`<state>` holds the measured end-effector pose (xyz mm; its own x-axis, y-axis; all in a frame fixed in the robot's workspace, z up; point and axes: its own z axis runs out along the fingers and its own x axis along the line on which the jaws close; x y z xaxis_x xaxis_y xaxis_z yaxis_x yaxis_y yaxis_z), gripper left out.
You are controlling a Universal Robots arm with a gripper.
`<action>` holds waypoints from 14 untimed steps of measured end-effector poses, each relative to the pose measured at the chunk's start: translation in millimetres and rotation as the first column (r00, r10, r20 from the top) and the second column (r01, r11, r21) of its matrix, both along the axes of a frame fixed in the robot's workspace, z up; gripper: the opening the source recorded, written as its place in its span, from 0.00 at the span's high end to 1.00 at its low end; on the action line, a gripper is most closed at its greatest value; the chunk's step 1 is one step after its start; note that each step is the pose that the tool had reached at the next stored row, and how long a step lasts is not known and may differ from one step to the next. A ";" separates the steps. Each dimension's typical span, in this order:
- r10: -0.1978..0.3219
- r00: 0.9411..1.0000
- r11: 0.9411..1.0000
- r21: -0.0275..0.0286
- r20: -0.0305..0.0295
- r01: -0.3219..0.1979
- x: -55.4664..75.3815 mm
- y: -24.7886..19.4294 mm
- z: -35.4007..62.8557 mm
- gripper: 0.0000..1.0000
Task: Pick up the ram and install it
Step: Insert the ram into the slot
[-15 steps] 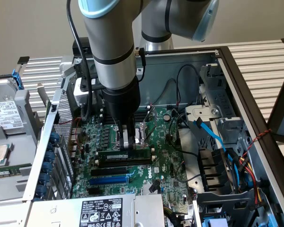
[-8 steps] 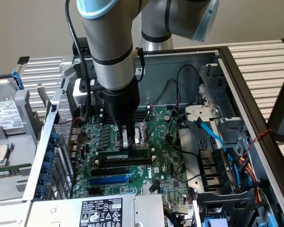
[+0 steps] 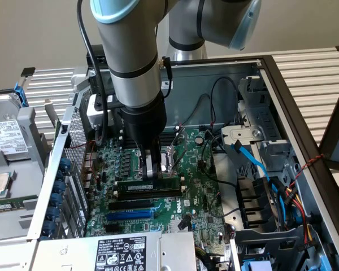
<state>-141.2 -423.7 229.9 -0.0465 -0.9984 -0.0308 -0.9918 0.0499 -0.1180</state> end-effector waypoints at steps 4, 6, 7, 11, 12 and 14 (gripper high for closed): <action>0.000 1.000 1.000 0.000 0.000 0.000 0.0 0.0 0.0 0.88; 0.000 1.000 1.000 0.000 0.000 0.000 0.0 0.0 0.0 0.88; 0.000 1.000 1.000 0.000 0.000 0.000 0.0 0.0 0.0 0.88; 0.000 1.000 1.000 0.000 0.000 0.000 0.0 0.0 -0.1 0.86; 0.000 1.000 1.000 0.000 0.000 0.000 0.0 0.0 0.0 0.86; 0.000 1.000 1.000 0.000 0.000 0.000 0.0 0.0 0.0 0.80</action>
